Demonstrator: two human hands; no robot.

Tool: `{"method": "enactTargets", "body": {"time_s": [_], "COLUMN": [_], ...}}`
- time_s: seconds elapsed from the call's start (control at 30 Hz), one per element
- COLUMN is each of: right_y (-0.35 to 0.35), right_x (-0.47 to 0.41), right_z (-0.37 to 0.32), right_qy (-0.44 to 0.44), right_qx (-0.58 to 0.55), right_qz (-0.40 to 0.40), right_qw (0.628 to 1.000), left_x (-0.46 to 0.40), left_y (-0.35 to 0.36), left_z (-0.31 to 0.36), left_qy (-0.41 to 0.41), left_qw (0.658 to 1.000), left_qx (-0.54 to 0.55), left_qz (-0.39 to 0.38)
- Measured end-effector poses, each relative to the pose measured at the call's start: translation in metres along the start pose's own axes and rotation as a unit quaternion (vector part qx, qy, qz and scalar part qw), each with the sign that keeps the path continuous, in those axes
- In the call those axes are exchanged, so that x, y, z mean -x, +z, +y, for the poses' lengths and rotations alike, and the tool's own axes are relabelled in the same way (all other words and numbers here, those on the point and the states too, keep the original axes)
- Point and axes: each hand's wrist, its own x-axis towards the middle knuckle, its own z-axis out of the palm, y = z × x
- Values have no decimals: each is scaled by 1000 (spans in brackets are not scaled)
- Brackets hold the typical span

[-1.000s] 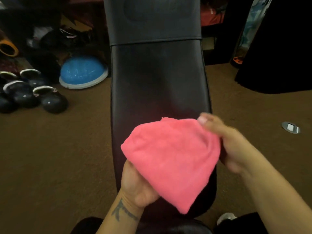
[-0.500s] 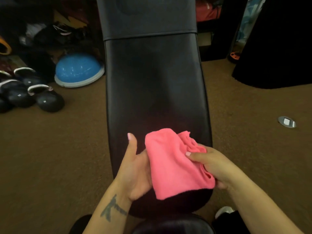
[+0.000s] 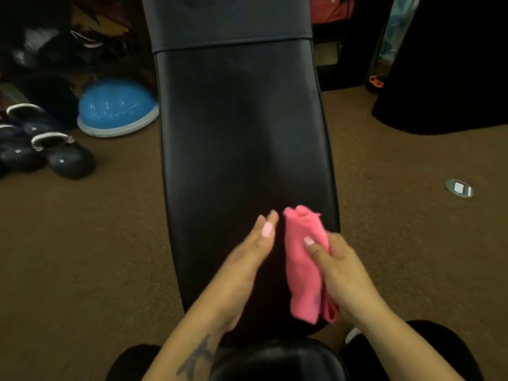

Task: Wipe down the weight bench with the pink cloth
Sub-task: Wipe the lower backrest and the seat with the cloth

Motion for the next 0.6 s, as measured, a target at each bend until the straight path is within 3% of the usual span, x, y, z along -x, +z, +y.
{"method": "enactTargets", "body": {"time_s": [0.07, 0.17, 0.3, 0.37, 0.5, 0.6], "right_y": [-12, -24, 5, 18, -3, -17], "right_x": [-13, -39, -71, -71, -61, -73], "right_z": [11, 23, 41, 54, 84, 74], "right_qy": [-54, -147, -206, -248, -345, -331], "right_qx": [97, 197, 327, 373, 411, 361], "right_qz": [104, 260, 265, 242, 181, 223], "right_qw": [988, 934, 884, 861, 824, 843], "left_x": [8, -3, -41, -58, -82, -86], "left_y": [-20, -63, -125, -147, -164, -172], "left_z": [-1, 8, 6, -2, -17, -25], "left_qy": [119, 223, 188, 121, -6, -20], "left_qw": [986, 922, 874, 885, 923, 944], "left_qx": [51, 49, 23, 22, 54, 95], "left_qz": [103, 313, 448, 449, 381, 315]}}
